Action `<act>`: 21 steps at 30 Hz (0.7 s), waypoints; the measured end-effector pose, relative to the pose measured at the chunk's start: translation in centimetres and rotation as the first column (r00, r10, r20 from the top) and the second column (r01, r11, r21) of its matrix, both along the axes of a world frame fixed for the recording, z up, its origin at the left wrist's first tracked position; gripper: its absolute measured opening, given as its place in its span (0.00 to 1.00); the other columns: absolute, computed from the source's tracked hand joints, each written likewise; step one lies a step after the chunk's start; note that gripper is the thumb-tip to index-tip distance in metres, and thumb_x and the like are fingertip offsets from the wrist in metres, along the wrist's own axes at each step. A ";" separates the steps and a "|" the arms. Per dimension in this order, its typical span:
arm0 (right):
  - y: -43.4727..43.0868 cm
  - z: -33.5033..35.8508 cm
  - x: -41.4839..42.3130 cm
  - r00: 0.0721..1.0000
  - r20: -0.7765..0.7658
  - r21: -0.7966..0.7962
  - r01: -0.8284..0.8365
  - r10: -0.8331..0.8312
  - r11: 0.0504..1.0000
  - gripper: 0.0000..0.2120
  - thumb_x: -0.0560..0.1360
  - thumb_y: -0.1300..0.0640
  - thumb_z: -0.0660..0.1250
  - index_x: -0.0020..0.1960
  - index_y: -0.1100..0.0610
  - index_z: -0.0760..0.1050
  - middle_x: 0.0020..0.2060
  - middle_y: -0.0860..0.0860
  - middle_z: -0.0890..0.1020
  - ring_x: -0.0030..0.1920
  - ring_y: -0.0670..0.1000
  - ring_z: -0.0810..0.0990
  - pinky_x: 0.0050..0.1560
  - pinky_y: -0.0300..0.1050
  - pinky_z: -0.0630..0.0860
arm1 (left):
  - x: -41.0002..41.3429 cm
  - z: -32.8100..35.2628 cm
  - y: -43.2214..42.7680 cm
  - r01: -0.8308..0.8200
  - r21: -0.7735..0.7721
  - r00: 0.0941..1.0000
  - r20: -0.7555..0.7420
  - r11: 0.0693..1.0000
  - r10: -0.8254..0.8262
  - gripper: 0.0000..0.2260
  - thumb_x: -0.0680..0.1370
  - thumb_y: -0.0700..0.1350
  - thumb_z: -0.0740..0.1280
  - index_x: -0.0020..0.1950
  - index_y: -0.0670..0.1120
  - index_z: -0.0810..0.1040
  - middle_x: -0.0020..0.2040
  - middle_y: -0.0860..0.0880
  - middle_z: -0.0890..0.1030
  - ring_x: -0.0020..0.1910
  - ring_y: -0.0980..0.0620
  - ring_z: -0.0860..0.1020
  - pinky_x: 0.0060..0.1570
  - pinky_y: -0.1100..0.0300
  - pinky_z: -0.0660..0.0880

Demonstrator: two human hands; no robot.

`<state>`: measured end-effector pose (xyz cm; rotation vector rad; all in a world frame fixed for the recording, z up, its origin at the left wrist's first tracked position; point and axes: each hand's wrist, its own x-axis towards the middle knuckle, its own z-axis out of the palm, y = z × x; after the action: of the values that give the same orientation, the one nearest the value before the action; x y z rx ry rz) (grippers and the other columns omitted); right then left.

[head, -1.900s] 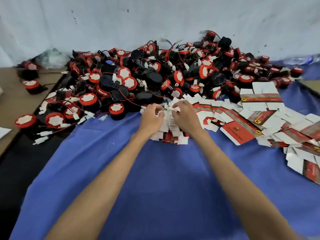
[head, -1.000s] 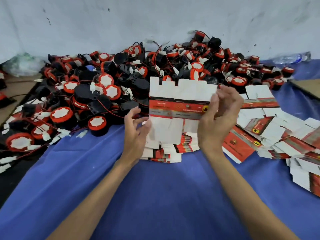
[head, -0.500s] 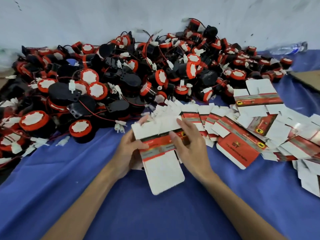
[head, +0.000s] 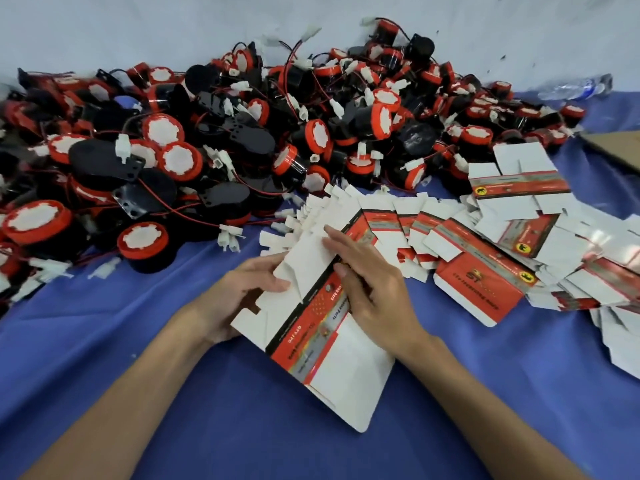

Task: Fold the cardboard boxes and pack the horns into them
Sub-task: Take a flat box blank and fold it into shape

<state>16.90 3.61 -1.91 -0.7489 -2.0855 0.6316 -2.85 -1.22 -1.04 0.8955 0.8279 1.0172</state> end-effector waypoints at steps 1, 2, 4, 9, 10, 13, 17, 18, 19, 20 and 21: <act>0.0 0.0 0.0 1.000 0.027 -0.018 0.002 -0.001 1.000 0.19 0.80 0.56 0.61 0.68 0.62 0.72 0.68 0.50 0.71 0.68 0.47 0.70 0.68 0.30 0.60 | 0.1 0.3 -0.2 0.016 -0.022 1.000 0.014 1.000 -0.015 0.18 0.67 0.37 0.63 0.52 0.48 0.85 0.49 0.41 0.85 0.40 0.45 0.85 0.33 0.59 0.81; 0.0 -0.1 0.0 0.998 0.059 -0.040 -0.003 0.005 0.999 0.22 0.80 0.50 0.60 0.70 0.59 0.70 0.69 0.47 0.70 0.69 0.45 0.69 0.68 0.31 0.61 | 0.0 0.2 -0.2 0.022 -0.022 1.000 -0.006 1.000 -0.023 0.18 0.68 0.36 0.63 0.53 0.47 0.85 0.49 0.40 0.84 0.40 0.45 0.85 0.34 0.58 0.81; -0.1 -0.2 0.2 0.992 0.122 -0.092 -0.023 0.035 0.995 0.28 0.77 0.42 0.57 0.73 0.55 0.67 0.69 0.43 0.68 0.69 0.40 0.65 0.68 0.28 0.59 | -0.1 0.2 -0.4 0.040 -0.012 0.997 -0.067 0.999 -0.040 0.19 0.68 0.36 0.64 0.56 0.46 0.82 0.49 0.40 0.84 0.40 0.45 0.85 0.34 0.56 0.82; -0.6 0.3 0.4 0.997 0.011 -0.214 -0.076 0.081 0.974 0.28 0.74 0.39 0.59 0.71 0.48 0.66 0.65 0.44 0.72 0.64 0.40 0.70 0.61 0.28 0.66 | 0.2 0.7 -0.6 0.069 -0.011 0.987 -0.142 0.998 -0.069 0.16 0.65 0.37 0.69 0.48 0.51 0.86 0.45 0.44 0.85 0.37 0.48 0.84 0.30 0.59 0.80; -0.7 0.5 0.5 0.996 -0.013 -0.241 -0.093 0.092 0.966 0.26 0.73 0.39 0.60 0.69 0.45 0.66 0.64 0.44 0.73 0.63 0.40 0.71 0.61 0.30 0.68 | 0.5 1.0 -0.6 0.054 -0.010 0.987 -0.152 0.999 -0.054 0.15 0.63 0.38 0.70 0.45 0.51 0.87 0.43 0.46 0.86 0.35 0.50 0.84 0.28 0.62 0.79; -1.1 1.1 0.5 0.990 -0.044 -0.305 -0.138 0.130 0.942 0.25 0.71 0.38 0.62 0.66 0.38 0.64 0.65 0.40 0.72 0.65 0.43 0.71 0.63 0.45 0.73 | 0.9 1.5 -0.8 -0.098 -0.058 0.984 -0.153 0.993 0.088 0.14 0.59 0.34 0.66 0.31 0.53 0.85 0.34 0.54 0.84 0.28 0.55 0.82 0.20 0.67 0.73; -1.2 1.1 0.5 0.978 -0.109 -0.389 -0.207 0.179 0.898 0.30 0.69 0.33 0.66 0.68 0.37 0.64 0.68 0.44 0.71 0.68 0.48 0.71 0.64 0.57 0.73 | 0.6 1.2 -0.8 -0.164 -0.112 0.977 -0.159 0.980 0.145 0.12 0.57 0.34 0.66 0.28 0.51 0.84 0.30 0.59 0.82 0.28 0.56 0.81 0.21 0.66 0.73; -1.2 1.1 0.5 0.973 -0.126 -0.408 -0.226 0.191 0.884 0.30 0.69 0.35 0.67 0.68 0.37 0.64 0.69 0.45 0.71 0.68 0.49 0.71 0.64 0.57 0.73 | 0.5 1.3 -0.8 -0.158 -0.119 0.976 -0.170 0.980 0.137 0.12 0.58 0.36 0.65 0.28 0.50 0.84 0.30 0.59 0.82 0.28 0.57 0.81 0.21 0.66 0.73; -1.2 1.1 0.5 0.970 -0.137 -0.424 -0.242 0.203 0.873 0.30 0.69 0.36 0.67 0.68 0.37 0.64 0.69 0.45 0.71 0.69 0.49 0.71 0.64 0.57 0.73 | 0.5 1.3 -0.7 -0.151 -0.117 0.976 -0.178 0.982 0.129 0.11 0.58 0.36 0.65 0.27 0.50 0.84 0.30 0.60 0.81 0.28 0.58 0.81 0.22 0.67 0.73; -1.2 1.0 0.5 0.967 -0.144 -0.434 -0.252 0.210 0.865 0.30 0.69 0.36 0.68 0.68 0.37 0.64 0.69 0.45 0.70 0.69 0.48 0.70 0.64 0.56 0.73 | 0.4 1.2 -0.7 -0.145 -0.117 0.977 -0.174 0.982 0.124 0.11 0.57 0.34 0.65 0.26 0.49 0.84 0.30 0.61 0.81 0.28 0.58 0.81 0.22 0.67 0.73; -1.2 0.9 0.6 0.965 -0.148 -0.438 -0.259 0.215 0.861 0.30 0.69 0.36 0.68 0.68 0.37 0.64 0.70 0.44 0.70 0.69 0.47 0.69 0.65 0.54 0.73 | 0.4 1.2 -0.7 -0.144 -0.114 0.978 -0.170 0.983 0.124 0.11 0.56 0.33 0.66 0.25 0.48 0.83 0.30 0.61 0.81 0.28 0.59 0.80 0.23 0.67 0.74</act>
<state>17.48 2.44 -0.98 -0.6999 -1.9761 1.3028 -2.43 -1.91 0.16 0.8303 1.0903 1.0057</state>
